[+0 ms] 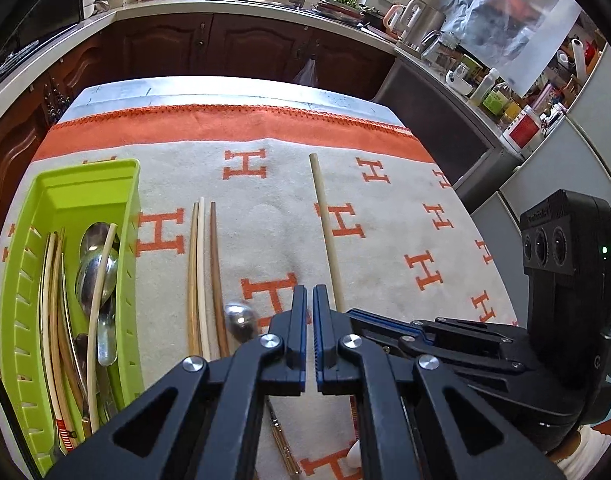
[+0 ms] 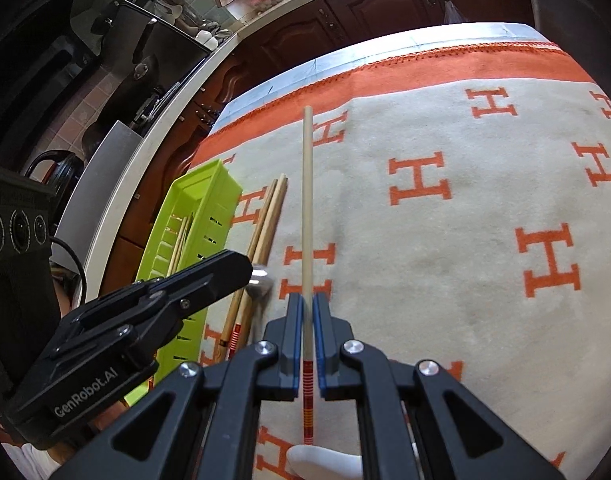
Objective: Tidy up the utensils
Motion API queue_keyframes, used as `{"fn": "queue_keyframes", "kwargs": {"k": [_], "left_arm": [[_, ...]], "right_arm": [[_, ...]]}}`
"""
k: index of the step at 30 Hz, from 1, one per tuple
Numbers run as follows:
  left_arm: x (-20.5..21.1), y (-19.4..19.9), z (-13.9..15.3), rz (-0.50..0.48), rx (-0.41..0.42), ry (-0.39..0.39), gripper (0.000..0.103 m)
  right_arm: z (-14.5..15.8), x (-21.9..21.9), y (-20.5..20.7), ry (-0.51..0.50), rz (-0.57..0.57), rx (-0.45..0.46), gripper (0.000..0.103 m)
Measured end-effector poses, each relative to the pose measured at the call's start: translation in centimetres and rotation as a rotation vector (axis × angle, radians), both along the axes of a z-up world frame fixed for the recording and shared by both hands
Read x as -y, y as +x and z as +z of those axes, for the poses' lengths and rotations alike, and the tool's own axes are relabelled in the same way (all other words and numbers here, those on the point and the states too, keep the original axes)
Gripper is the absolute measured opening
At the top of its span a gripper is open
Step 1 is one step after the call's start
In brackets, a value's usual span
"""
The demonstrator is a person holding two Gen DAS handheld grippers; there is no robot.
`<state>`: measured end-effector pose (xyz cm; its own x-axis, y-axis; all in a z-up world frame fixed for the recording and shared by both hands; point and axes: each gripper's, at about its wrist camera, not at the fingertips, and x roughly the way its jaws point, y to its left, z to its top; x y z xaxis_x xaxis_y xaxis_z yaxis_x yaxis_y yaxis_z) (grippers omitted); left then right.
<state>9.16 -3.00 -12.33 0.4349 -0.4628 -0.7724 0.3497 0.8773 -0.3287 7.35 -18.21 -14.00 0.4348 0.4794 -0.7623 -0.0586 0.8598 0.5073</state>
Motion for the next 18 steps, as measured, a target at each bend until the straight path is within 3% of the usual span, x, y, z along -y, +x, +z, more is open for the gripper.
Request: {"fn": "queue_keyframes", "kwargs": {"k": [6,11,18], "left_arm": [[-0.6,0.2,-0.8,0.007,-0.023,0.056,0.001],[-0.8,0.3,-1.8,0.017,-0.04,0.125,0.032],[-0.9,0.9,-3.4,0.023,-0.09,0.143,0.034]], "right_arm": [[0.1,-0.4,-0.2,-0.028,0.005,-0.001,0.005],[-0.1,-0.2,-0.2,-0.029,0.004,-0.013,0.005],[-0.3,-0.1,-0.2,-0.027,0.005,-0.02,0.005]]}}
